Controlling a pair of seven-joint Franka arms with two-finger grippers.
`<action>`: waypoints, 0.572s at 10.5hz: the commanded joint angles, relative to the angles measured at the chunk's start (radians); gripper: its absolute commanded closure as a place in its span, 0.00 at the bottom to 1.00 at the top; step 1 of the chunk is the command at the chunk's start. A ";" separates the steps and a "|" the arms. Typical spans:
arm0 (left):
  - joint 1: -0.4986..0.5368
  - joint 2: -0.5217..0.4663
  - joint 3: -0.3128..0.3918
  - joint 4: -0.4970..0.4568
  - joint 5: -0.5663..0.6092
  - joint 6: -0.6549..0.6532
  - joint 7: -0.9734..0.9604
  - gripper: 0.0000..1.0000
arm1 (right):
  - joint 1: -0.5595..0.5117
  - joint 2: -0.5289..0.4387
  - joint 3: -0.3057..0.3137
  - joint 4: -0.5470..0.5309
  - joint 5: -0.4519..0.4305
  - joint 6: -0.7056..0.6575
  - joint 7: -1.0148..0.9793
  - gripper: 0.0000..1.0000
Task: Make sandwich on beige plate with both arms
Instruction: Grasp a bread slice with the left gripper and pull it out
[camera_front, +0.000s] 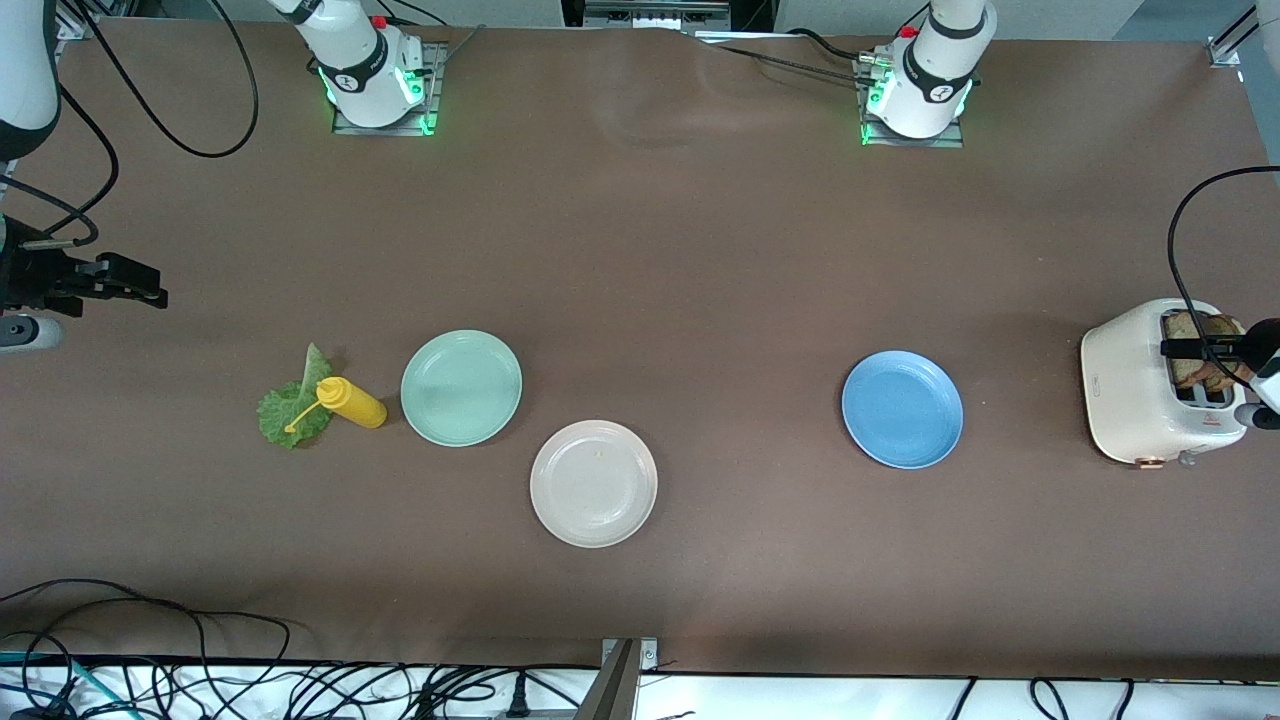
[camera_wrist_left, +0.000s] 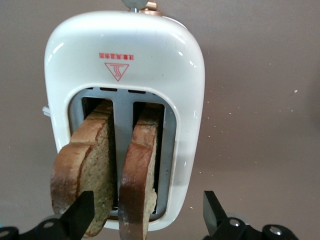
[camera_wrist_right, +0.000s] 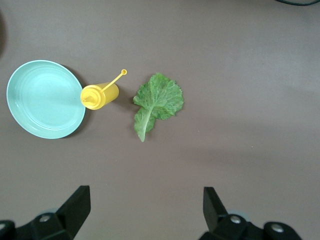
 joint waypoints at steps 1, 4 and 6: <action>0.000 0.016 -0.001 0.017 0.028 -0.004 0.015 0.10 | -0.004 -0.003 0.003 0.013 -0.004 -0.021 0.009 0.00; 0.000 0.022 -0.001 0.017 0.034 -0.004 0.015 0.69 | -0.004 -0.003 0.003 0.013 -0.004 -0.019 0.009 0.00; 0.000 0.022 -0.001 0.017 0.034 -0.006 0.015 0.99 | -0.004 -0.003 0.003 0.013 -0.004 -0.021 0.009 0.00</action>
